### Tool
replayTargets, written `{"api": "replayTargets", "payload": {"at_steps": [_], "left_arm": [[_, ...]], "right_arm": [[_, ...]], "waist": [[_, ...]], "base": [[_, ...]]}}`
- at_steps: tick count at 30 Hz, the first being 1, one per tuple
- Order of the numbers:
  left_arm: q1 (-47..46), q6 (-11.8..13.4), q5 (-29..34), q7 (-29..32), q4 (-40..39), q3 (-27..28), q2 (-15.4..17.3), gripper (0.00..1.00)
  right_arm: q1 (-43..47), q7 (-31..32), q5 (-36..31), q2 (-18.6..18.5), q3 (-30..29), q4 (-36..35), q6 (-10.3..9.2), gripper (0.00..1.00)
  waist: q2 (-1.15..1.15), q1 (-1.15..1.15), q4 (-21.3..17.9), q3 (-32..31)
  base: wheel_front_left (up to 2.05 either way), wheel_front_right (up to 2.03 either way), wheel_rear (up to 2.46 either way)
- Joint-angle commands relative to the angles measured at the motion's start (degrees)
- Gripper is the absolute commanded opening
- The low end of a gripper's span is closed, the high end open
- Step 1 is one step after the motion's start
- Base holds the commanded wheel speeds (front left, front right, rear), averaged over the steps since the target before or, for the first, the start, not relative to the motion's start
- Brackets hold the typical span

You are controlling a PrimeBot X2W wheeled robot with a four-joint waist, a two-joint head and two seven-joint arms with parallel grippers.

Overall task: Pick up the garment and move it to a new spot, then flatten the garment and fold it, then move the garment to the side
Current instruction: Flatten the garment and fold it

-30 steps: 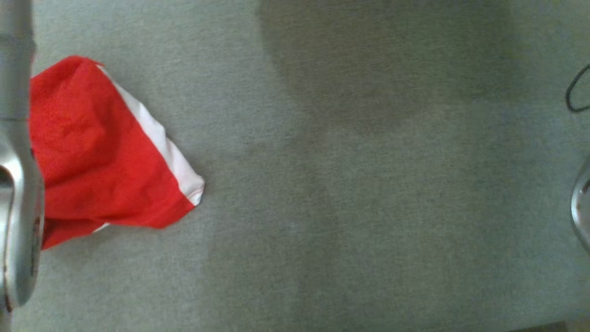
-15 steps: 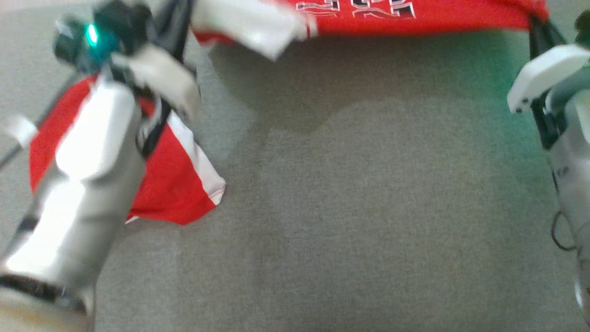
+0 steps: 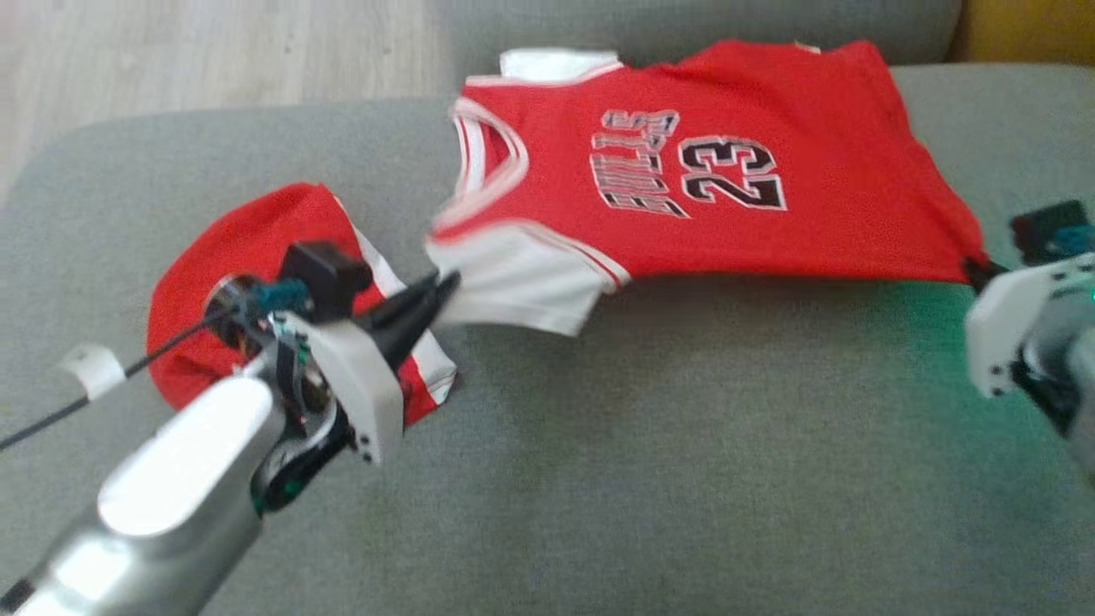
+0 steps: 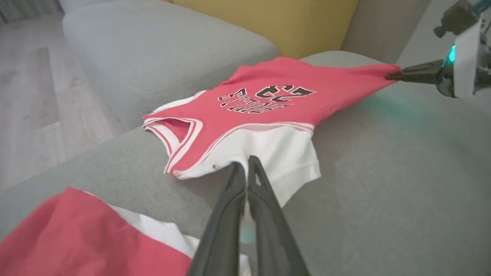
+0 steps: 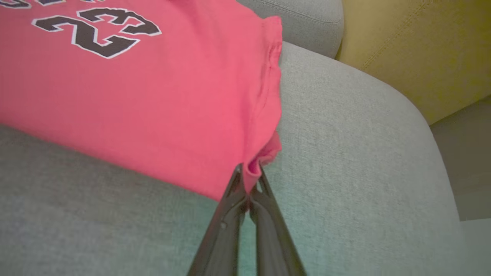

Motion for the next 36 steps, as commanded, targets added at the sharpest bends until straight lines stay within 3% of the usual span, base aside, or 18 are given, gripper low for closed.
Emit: {"api": "replayTargets", "payload": {"at_steps": [1,5,9,15,20,25,36], "left_arm": [[-1.3,0.1,-1.7,2.0,-4.8,2.2,3.8,0.0],[1.3,0.3,-4.0,6.5,-10.9,1.3,6.8,0.0],[4.1,1.2,-5.4,9.5,-15.3,0.2,8.9,0.0],[7.5,2.9,-6.5,12.8,-20.2,-1.3,11.4,0.0],[7.6,3.8,-5.7,12.9,-21.6,-1.3,12.2,0.0],[4.6,4.0,-4.3,11.8,-19.4,-0.2,11.2,0.0],[-7.6,1.6,-2.4,11.7,-7.7,0.7,7.0,0.0]], "right_arm": [[1.3,1.8,4.5,-5.1,3.3,-4.8,-0.04,0.0],[4.6,6.4,13.0,-11.5,8.8,-12.5,-0.04,0.0],[7.3,10.6,19.8,-15.5,12.1,-17.9,-0.04,0.0],[10.6,17.3,29.0,-19.1,14.4,-25.8,-0.04,0.0],[10.7,19.1,30.9,-20.9,14.0,-29.4,-0.04,0.0],[9.4,19.4,30.9,-20.8,12.1,-30.9,-0.04,0.0],[2.4,19.3,27.7,-15.8,7.4,-28.9,-0.04,0.0]], "waist": [[0.0,0.01,0.6,-1.5],[0.0,0.01,0.5,-2.6],[0.0,0.01,0.1,-4.1],[0.0,0.01,-0.9,-5.0],[0.0,0.01,-1.4,-4.0],[0.0,0.01,-1.7,-1.8],[0.0,0.01,-3.0,4.6]], "base": [[0.0,0.0,0.0],[0.0,0.0,0.0],[0.0,0.0,0.0],[0.0,0.0,0.0],[0.0,0.0,0.0],[0.0,0.0,0.0],[0.0,0.0,0.0]]}}
